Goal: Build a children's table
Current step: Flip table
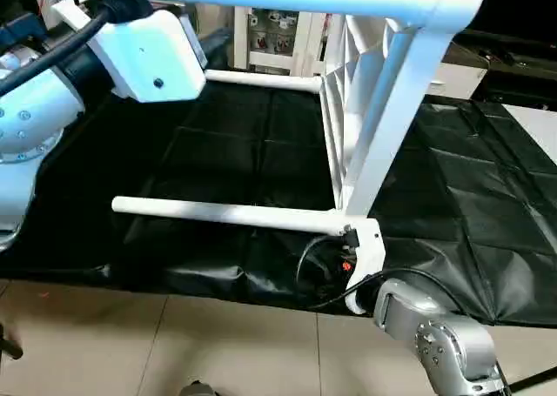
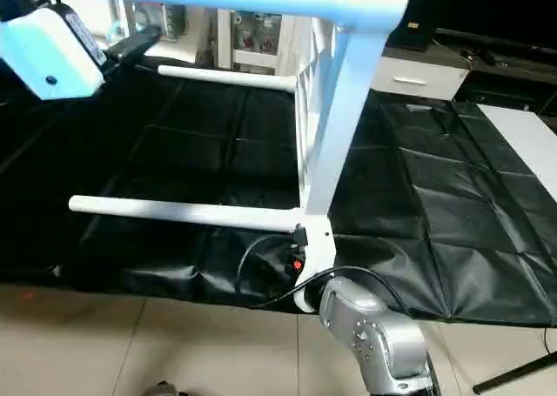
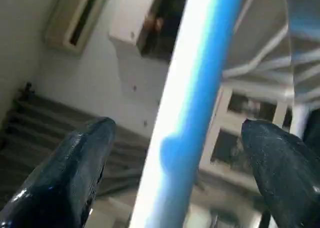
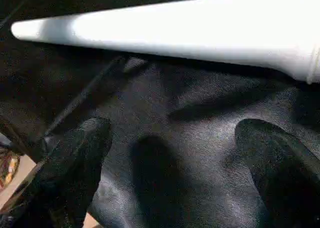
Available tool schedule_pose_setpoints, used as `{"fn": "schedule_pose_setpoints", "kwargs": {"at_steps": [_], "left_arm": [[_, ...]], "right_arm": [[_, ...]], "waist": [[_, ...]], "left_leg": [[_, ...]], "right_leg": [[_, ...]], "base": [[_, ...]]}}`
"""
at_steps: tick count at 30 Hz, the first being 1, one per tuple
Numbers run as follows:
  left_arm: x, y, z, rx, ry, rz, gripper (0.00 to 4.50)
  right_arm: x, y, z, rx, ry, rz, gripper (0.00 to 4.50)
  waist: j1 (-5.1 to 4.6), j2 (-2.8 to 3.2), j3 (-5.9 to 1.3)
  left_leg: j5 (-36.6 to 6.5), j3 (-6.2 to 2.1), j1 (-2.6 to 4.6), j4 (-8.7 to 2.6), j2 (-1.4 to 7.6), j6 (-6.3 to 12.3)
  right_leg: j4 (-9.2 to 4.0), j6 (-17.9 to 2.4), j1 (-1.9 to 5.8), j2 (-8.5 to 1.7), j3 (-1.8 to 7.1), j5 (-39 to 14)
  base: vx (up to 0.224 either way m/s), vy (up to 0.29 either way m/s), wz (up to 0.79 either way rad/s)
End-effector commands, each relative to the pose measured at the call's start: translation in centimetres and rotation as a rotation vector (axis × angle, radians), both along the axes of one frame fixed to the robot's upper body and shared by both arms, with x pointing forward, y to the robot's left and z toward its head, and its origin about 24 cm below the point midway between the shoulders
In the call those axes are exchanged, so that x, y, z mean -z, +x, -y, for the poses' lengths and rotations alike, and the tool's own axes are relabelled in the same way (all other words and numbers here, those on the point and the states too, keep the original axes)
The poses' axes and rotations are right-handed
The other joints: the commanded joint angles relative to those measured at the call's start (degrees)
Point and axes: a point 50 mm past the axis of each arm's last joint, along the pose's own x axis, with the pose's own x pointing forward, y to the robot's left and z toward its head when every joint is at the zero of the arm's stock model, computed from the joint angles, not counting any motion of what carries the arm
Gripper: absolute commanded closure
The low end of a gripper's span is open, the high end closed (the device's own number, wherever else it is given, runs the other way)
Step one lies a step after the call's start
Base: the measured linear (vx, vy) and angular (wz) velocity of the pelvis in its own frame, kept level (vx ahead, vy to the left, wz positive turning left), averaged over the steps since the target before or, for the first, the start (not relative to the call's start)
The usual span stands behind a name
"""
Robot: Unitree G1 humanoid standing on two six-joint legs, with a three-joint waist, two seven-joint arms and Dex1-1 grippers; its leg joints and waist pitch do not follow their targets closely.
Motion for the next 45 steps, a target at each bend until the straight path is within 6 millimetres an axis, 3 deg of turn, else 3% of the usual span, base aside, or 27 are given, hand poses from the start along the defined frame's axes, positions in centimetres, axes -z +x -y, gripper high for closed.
{"fn": "schedule_pose_setpoints", "kwargs": {"at_steps": [1, 5, 7, 8, 9, 11, 15, 16, 24, 31, 45], "left_arm": [[-0.3, 0.4, -0.5, -0.017, 0.064, -0.016, 0.0], [-0.4, 1.6, -1.5, -0.071, 0.107, -0.048, 0.0], [-0.3, 2.1, -1.9, -0.097, 0.132, -0.066, 0.0], [-0.3, 2.4, -2.0, -0.11, 0.143, -0.065, 0.0], [-0.2, 2.5, -2.0, -0.108, 0.151, -0.064, 0.0], [-0.2, 2.8, -2.0, -0.104, 0.156, -0.058, 0.0], [0.0, 3.3, -1.8, -0.074, 0.157, -0.067, 0.0], [0.0, 3.3, -1.7, -0.071, 0.151, -0.068, 0.28], [-0.7, 3.9, -1.6, -0.073, 0.121, -0.025, 0.79], [-0.7, 4.0, -1.7, -0.08, 0.115, -0.04, 1.64], [-0.1, 4.7, -2.6, -0.16, -0.052, -0.119, 2.55]], "right_arm": [[-0.4, 0.5, 0.6, 0.025, -0.018, 0.023, 0.2], [-0.4, 0.5, 0.6, 0.025, -0.025, 0.025, 0.2], [-0.5, 0.5, 0.6, 0.023, -0.027, 0.029, 0.2], [-0.5, 0.5, 0.5, 0.021, -0.031, 0.034, 0.2], [-0.6, 0.6, 0.6, 0.023, -0.033, 0.036, 0.2], [-0.6, 0.6, 0.6, 0.028, -0.036, 0.039, 0.2], [-0.6, 0.5, 0.7, 0.032, -0.047, 0.041, 0.2], [-0.6, 0.5, 0.7, 0.032, -0.049, 0.042, 0.12], [-0.8, 0.6, 0.8, 0.031, -0.073, 0.058, 0.12], [-0.8, 0.7, 0.8, 0.028, -0.082, 0.063, 0.12], [-1.6, -0.5, -0.3, -0.085, 0.022, 0.113, 0.12]], "waist": [[0.18, 1.87, -2.88], [0.23, 2.11, -2.95], [0.35, 2.51, -3.02], [0.32, 2.33, -2.98], [0.38, 2.85, -3.04], [0.37, 2.57, -3.07], [0.41, 2.72, -3.04], [0.43, 2.75, -3.05], [0.45, 2.65, -2.94], [0.43, 2.63, -2.97], [0.46, 2.74, -2.75]], "left_leg": [[-25.67, -0.58, 1.54, -5.4, 0.57, -6.71], [-25.92, -0.51, 1.76, -5.38, 0.6, -6.95], [-25.58, -0.63, 1.67, -5.46, 0.69, -7.22], [-25.25, -0.56, 1.62, -5.47, 0.66, -7.05], [-24.16, -0.59, 1.48, -5.49, 0.69, -7.34], [-23.67, -0.47, 1.47, -5.42, 0.66, -7.2], [-23.79, -0.41, 1.6, -5.43, 0.7, -7.38], [-24.07, -0.4, 1.63, -5.4, 0.73, -7.42], [-25.33, -0.48, 1.69, -5.41, 0.76, -7.27], [-23.71, -0.42, 1.59, -5.36, 0.79, -7.06], [-25.19, -0.49, 1.62, -5.39, 0.78, -6.41]], "right_leg": [[-4.78, -5.51, 0.74, -2.98, 1.59, -21.56], [-4.58, -5.79, 0.52, -2.92, 1.68, -20.15], [-4.33, -6.33, 0.71, -3.04, 1.68, -18.66], [-4.52, -6.37, 0.73, -2.97, 1.67, -18.3], [-4.06, -6.87, 0.92, -3.04, 1.7, -16.48], [-4.13, -7.09, 0.97, -3.01, 1.69, -15.64], [-4.03, -7.63, 1.04, -3.0, 1.69, -15.06], [-4.02, -7.68, 1.02, -3.08, 1.71, -15.32], [-4.29, -7.28, 0.92, -3.14, 1.74, -17.82], [-4.14, -7.72, 1.03, -3.17, 1.76, -16.33], [-4.56, -7.37, 0.88, -3.25, 1.82, -19.87]], "base": [[0.0, 0.0, 0.0], [0.0, 0.0, 0.0], [0.0, 0.0, 0.0], [0.0, 0.0, 0.0], [0.0, 0.0, 0.0], [0.0, 0.0, 0.0], [0.0, 0.0, 0.0], [0.0, 0.0, 0.0], [0.0, 0.0, 0.0], [0.0, 0.0, 0.0], [0.0, 0.0, 0.0]]}}
